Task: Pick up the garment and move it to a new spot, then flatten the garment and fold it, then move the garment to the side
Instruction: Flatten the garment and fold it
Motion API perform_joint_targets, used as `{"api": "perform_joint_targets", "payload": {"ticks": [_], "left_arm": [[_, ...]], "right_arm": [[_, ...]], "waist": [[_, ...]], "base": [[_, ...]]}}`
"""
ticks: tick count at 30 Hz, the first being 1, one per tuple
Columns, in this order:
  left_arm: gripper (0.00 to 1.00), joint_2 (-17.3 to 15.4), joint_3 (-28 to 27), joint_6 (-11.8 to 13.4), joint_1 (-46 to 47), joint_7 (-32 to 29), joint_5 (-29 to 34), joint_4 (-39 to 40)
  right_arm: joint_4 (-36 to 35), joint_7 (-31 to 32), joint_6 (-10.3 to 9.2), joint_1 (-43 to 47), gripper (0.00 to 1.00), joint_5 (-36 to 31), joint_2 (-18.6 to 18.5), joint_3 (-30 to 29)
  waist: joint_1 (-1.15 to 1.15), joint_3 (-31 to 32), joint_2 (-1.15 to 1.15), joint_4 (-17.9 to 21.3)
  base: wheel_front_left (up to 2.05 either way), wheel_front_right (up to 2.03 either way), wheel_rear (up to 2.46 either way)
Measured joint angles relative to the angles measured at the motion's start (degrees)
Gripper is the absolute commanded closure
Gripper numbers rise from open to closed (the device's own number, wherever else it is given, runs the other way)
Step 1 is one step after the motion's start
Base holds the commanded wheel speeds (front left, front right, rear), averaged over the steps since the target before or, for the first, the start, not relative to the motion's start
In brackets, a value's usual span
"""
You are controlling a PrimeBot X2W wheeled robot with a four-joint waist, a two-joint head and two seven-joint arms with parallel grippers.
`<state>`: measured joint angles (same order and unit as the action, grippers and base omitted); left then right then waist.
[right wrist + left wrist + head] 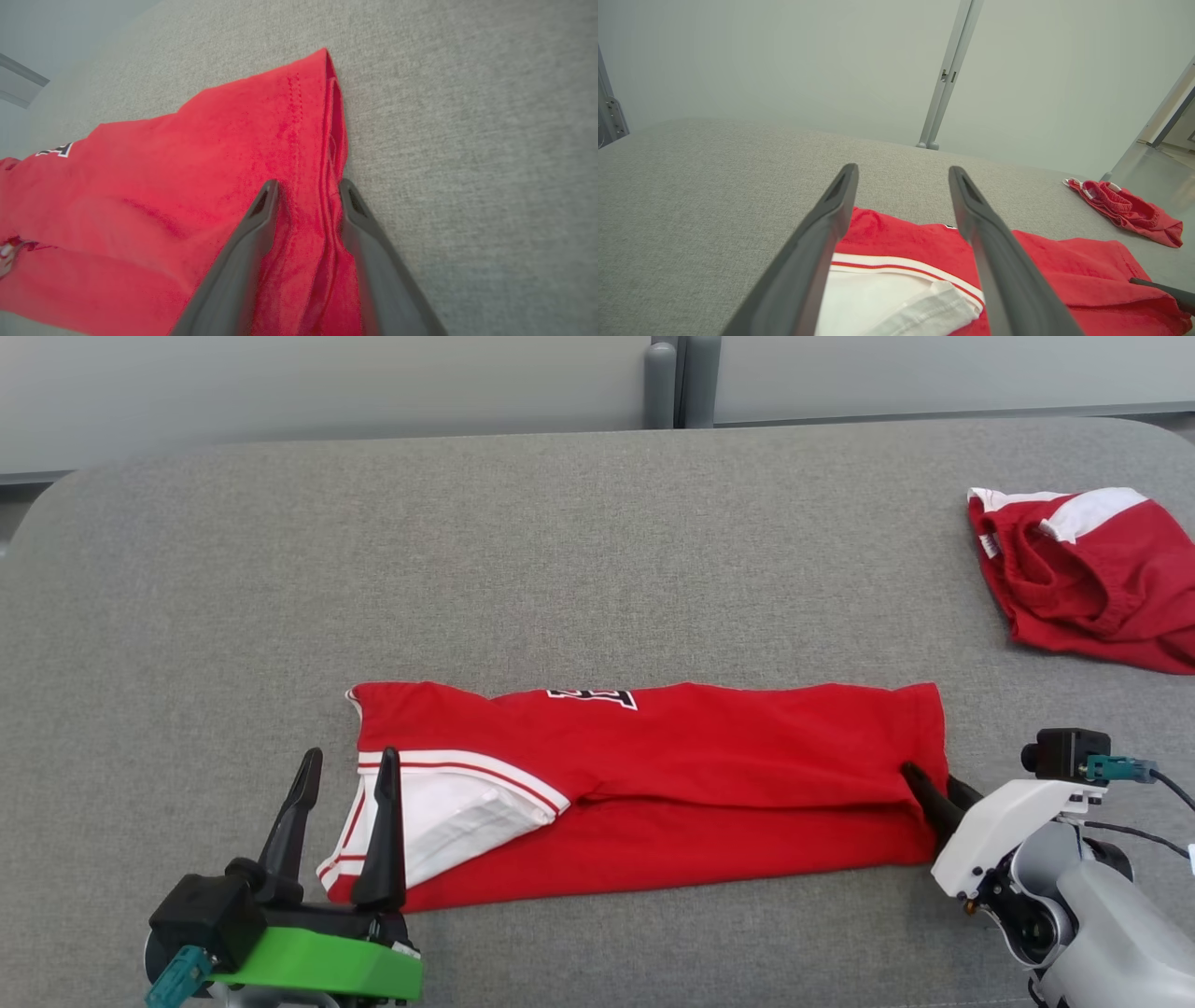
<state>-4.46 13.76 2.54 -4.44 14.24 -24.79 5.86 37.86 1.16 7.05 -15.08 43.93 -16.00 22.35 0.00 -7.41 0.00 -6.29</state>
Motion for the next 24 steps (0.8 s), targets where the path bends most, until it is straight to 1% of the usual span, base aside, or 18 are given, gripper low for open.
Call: {"api": "perform_joint_targets", "payload": {"ticks": [2,3,4,14,24], "left_arm": [[0.0,0.01,-0.19,0.0,0.0,0.0,0.0,0.1],[0.0,0.01,-0.23,0.0,0.0,0.0,0.0,0.12],[0.0,0.01,-0.23,0.0,-0.01,0.0,0.0,0.12],[0.0,0.07,-1.18,0.49,-0.25,0.0,0.0,0.01],[0.0,0.08,-1.85,0.52,-1.66,0.01,-0.13,-0.01]], "right_arm": [[-0.7,0.16,0.0,-0.08,0.8,1.2,0.44,0.66],[-0.93,0.15,0.0,-0.18,0.87,1.46,0.48,0.88],[-1.27,0.13,0.0,-0.33,1.0,1.66,0.43,0.97],[-3.32,-1.64,0.08,-2.97,1.0,2.57,-2.41,2.64],[-3.5,-1.94,0.08,-3.61,1.0,3.49,-8.89,3.01]], "waist": [[0.0,-0.1,0.0,0.2],[0.0,-0.15,0.0,0.31],[0.0,-0.2,0.0,0.42],[0.0,0.22,0.0,2.05],[0.0,1.64,0.0,4.75]], "base": [[0.0,0.0,0.0],[0.0,0.0,0.0],[0.0,0.0,0.0],[0.0,0.0,0.0],[0.0,0.0,0.0]]}}
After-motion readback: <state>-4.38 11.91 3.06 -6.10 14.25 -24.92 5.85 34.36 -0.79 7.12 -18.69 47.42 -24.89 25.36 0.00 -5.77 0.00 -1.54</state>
